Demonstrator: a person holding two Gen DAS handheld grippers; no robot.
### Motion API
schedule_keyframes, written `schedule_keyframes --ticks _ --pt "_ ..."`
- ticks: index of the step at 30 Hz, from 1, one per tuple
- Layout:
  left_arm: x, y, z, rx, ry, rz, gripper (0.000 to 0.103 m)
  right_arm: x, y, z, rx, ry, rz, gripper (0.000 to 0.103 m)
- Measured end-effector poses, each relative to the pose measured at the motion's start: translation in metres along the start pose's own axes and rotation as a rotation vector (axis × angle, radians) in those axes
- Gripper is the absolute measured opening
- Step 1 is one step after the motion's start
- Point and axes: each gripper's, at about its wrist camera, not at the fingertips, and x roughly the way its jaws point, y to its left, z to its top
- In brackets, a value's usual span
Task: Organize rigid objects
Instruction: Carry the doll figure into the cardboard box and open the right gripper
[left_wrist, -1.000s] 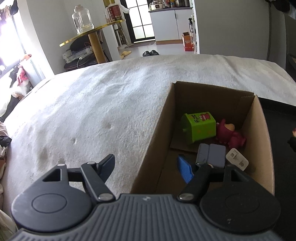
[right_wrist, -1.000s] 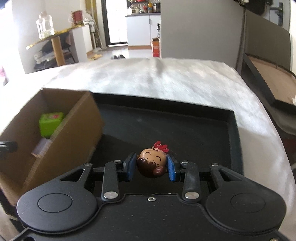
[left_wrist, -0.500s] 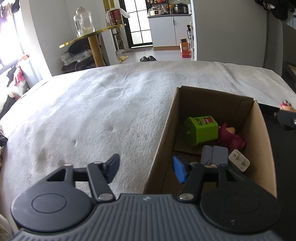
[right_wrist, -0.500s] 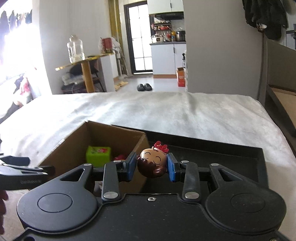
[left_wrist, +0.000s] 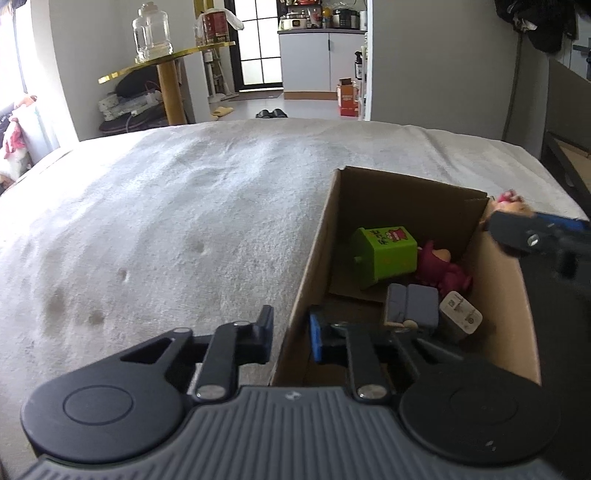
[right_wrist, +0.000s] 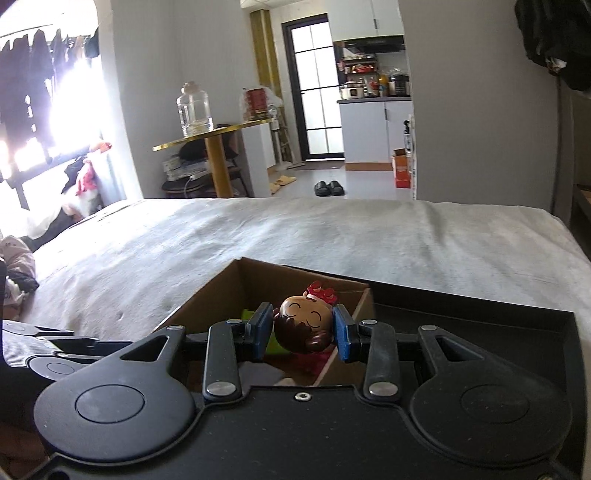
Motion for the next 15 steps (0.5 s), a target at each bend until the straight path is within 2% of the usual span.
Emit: schedule_keyframes --ticks 15 --pt "0.002 0.01 0.0 -0.026 0.002 -0.065 0.013 0.026 0.032 -0.01 -0.027 0.105 0.056 0.035"
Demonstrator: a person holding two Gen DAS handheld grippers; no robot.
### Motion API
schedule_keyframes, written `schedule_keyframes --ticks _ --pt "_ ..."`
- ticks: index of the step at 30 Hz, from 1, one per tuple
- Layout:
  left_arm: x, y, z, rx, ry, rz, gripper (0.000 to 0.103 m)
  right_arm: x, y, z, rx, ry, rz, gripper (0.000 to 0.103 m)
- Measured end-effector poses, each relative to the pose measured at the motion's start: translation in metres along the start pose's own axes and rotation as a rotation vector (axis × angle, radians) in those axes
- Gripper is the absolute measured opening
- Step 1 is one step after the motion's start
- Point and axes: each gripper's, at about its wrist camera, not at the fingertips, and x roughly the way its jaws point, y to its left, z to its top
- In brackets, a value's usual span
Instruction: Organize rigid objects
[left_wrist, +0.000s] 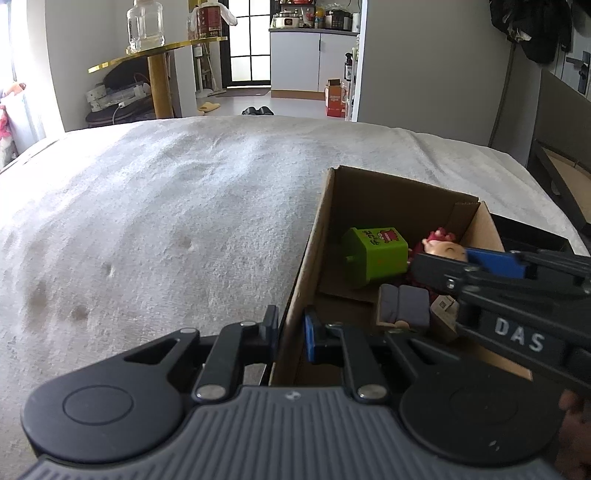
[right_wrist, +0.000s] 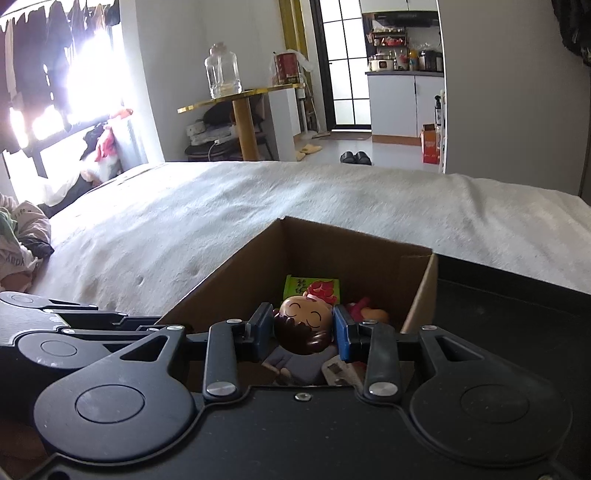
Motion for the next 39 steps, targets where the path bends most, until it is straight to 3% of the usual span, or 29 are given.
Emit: schedule_keyframes --ticks 9,12,21,30,33,34,37,39 --pt "0.0 0.0 -0.001 -0.006 0.001 0.0 0.013 0.018 0.009 0.01 0.046 0.03 0.034 0.036" --pt "-0.001 -0.001 0.0 -0.003 0.003 0.007 0.013 0.016 0.012 0.01 0.048 0.016 0.058 0.045" --pt "-0.002 -0.009 0.003 0.019 0.02 0.04 0.014 0.0 -0.006 0.006 0.084 0.028 0.01 0.046" --pt "-0.006 -0.013 0.014 0.069 0.085 0.011 0.018 -0.029 -0.025 0.005 0.127 0.043 -0.029 0.055" --pt "-0.012 -0.011 0.02 0.065 0.105 -0.004 0.024 -0.04 -0.03 0.007 0.134 0.039 -0.048 0.06" --pt "-0.015 -0.011 0.021 0.069 0.11 -0.01 0.031 -0.045 -0.032 0.007 0.141 0.037 -0.051 0.062" --pt "-0.03 -0.014 0.027 0.101 0.087 -0.016 0.048 -0.058 -0.038 0.009 0.146 0.025 -0.074 0.077" --pt "-0.041 -0.014 0.03 0.119 0.062 -0.014 0.052 -0.067 -0.04 0.01 0.144 0.011 -0.09 0.085"
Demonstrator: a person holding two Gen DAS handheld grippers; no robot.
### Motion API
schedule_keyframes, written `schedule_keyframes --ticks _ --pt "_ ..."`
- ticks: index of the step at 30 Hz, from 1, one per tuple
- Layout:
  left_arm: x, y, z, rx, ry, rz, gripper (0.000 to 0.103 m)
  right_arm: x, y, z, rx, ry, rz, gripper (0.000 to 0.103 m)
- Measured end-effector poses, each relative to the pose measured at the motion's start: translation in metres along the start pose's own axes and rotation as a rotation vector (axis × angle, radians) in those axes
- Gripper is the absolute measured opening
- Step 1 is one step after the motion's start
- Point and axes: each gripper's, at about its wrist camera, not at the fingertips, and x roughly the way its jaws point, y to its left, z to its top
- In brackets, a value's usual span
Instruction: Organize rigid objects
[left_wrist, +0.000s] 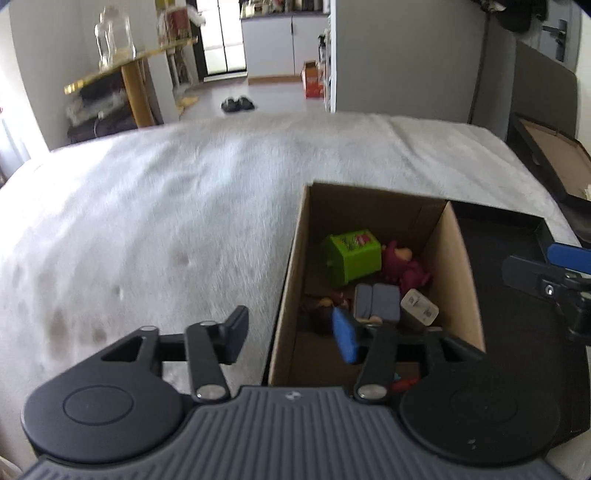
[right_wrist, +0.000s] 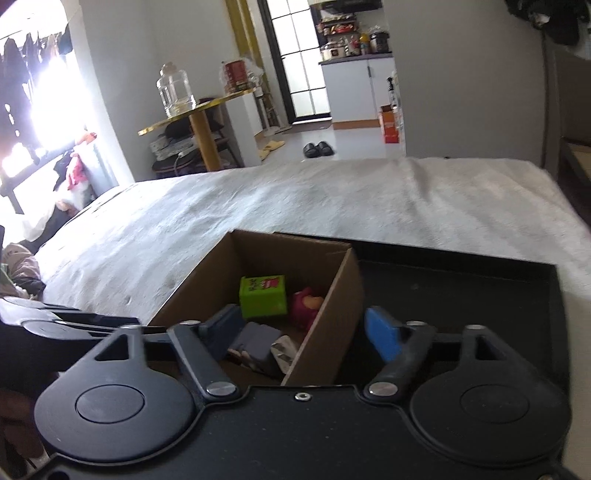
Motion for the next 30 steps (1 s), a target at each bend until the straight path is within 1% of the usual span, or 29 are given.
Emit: schedule_keyframes --ticks 2,4,9,15,16,17,20,23,26,30 --pt "-0.009 0.001 0.002 0.004 -0.008 -0.012 0.054 -0.007 -0.003 0.002 0.005 -0.006 -0.011 0.093" --pt "-0.015 0.002 0.004 0.011 -0.014 -0.022 0.054 -0.015 -0.006 0.002 0.009 -0.014 -0.019 0.096" --pt "-0.032 0.004 0.006 0.006 -0.034 -0.062 0.054 -0.032 -0.013 0.002 0.016 -0.026 -0.031 0.096" --pt "-0.05 0.007 0.005 0.015 -0.039 -0.083 0.055 -0.054 -0.02 0.001 0.025 -0.044 -0.048 0.096" --pt "-0.053 0.008 0.005 0.016 -0.042 -0.088 0.057 -0.057 -0.021 0.001 0.032 -0.044 -0.051 0.099" --pt "-0.057 0.008 0.005 0.02 -0.046 -0.092 0.061 -0.06 -0.022 0.001 0.039 -0.045 -0.052 0.103" --pt "-0.068 0.009 0.004 0.033 -0.059 -0.1 0.073 -0.07 -0.024 0.0 0.053 -0.052 -0.041 0.103" --pt "-0.078 0.008 0.003 0.052 -0.064 -0.118 0.079 -0.078 -0.025 -0.001 0.06 -0.048 -0.034 0.103" --pt "-0.089 0.007 0.0 0.072 -0.063 -0.155 0.083 -0.087 -0.026 -0.002 0.069 -0.053 -0.025 0.103" --pt "-0.102 0.006 -0.003 0.091 -0.069 -0.166 0.087 -0.097 -0.026 -0.002 0.071 -0.052 -0.022 0.103"
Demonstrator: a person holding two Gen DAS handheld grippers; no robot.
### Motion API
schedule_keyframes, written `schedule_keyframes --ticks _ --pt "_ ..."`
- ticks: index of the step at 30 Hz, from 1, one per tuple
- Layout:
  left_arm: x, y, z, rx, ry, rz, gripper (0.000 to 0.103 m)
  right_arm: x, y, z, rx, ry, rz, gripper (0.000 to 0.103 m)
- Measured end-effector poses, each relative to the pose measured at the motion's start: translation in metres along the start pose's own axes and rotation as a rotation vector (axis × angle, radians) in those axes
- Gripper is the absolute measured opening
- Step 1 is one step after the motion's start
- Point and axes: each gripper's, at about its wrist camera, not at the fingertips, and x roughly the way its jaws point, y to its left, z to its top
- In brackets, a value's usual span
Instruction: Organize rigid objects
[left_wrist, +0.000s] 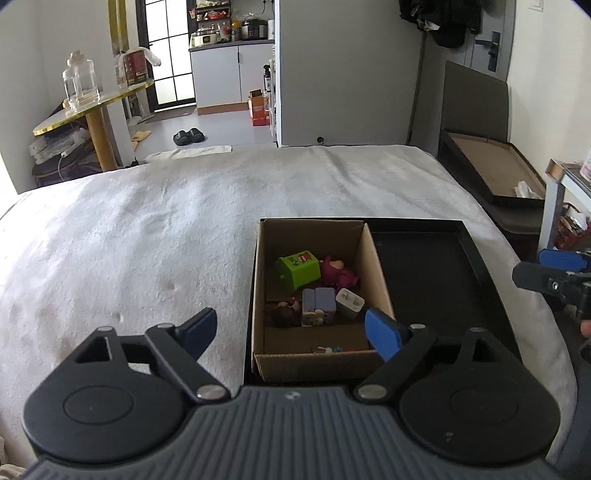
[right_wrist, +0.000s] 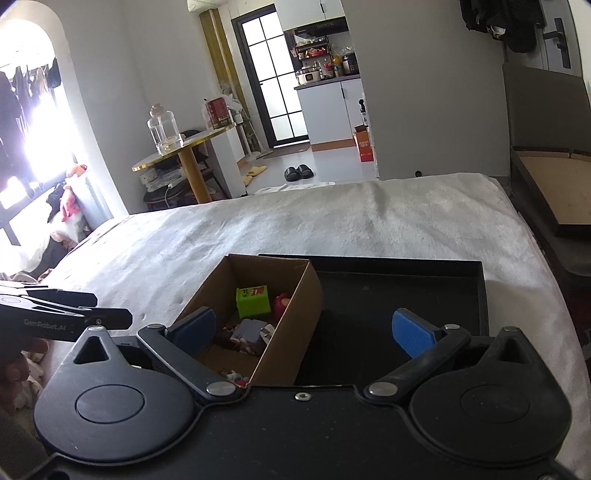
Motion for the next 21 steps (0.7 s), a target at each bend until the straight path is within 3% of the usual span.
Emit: schedule_keyframes --ticks 10,21 --pt "-0.024 0.002 -0.003 0.003 -0.003 -0.081 0.093 -0.025 0.001 -0.002 0.013 -0.007 0.023 0.103" --pt "-0.042 0.006 -0.009 0.005 -0.023 -0.122 0.095 -0.05 0.011 -0.007 -0.014 -0.013 0.04 0.103"
